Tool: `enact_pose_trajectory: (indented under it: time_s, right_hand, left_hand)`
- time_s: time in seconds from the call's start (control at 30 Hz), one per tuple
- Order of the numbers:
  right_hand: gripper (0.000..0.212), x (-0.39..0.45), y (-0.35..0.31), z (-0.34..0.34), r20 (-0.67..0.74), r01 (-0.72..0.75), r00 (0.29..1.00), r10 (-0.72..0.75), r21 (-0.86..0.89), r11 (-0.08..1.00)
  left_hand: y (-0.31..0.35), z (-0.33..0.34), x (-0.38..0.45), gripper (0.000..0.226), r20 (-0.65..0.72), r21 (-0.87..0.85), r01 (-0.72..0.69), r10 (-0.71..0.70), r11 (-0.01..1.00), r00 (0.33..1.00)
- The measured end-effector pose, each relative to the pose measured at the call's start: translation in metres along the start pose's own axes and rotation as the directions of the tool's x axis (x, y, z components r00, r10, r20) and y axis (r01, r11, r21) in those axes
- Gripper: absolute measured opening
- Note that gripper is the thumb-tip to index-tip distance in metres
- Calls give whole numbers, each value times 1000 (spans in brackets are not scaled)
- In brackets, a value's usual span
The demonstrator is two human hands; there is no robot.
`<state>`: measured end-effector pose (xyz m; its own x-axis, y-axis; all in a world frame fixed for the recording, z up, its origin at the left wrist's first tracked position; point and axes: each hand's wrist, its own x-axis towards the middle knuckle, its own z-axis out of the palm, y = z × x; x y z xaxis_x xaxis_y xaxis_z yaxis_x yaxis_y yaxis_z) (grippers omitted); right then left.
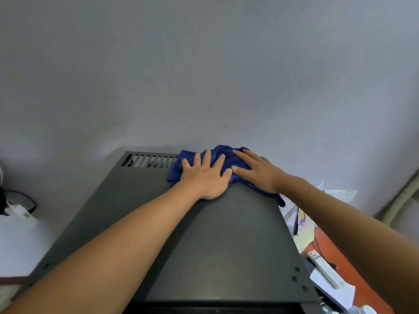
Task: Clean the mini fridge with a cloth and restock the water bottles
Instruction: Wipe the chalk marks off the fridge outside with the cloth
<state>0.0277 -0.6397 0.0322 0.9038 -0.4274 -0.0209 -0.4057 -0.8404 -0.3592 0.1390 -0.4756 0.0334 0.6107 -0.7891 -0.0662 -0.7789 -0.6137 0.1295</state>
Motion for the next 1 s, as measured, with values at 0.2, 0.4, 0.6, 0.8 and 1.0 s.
enact_pose_trajectory:
  time_s: [0.2, 0.4, 0.6, 0.8, 1.0]
  right_hand:
    - [81, 70, 25, -2, -18, 15, 1000, -13, 124, 992]
    - [58, 59, 24, 2, -42, 39, 999, -35, 114, 993]
    - [54, -4, 12, 12, -94, 120, 989, -112, 78, 990]
    - [53, -113, -12, 18, -110, 115, 989, -102, 116, 987]
    - [51, -213, -38, 22, -131, 88, 988, -80, 59, 994]
  left_hand:
    - [11, 2, 56, 65, -35, 27, 116, -115, 993, 993]
    - [19, 4, 44, 64, -28, -2, 154, -154, 988, 988]
    - [37, 11, -17, 63, -1, -11, 122, -122, 993, 993]
    - [46, 18, -108, 62, 12, -8, 17, -17, 1000, 1000]
    - [53, 24, -197, 65, 9, -23, -85, 85, 996, 996]
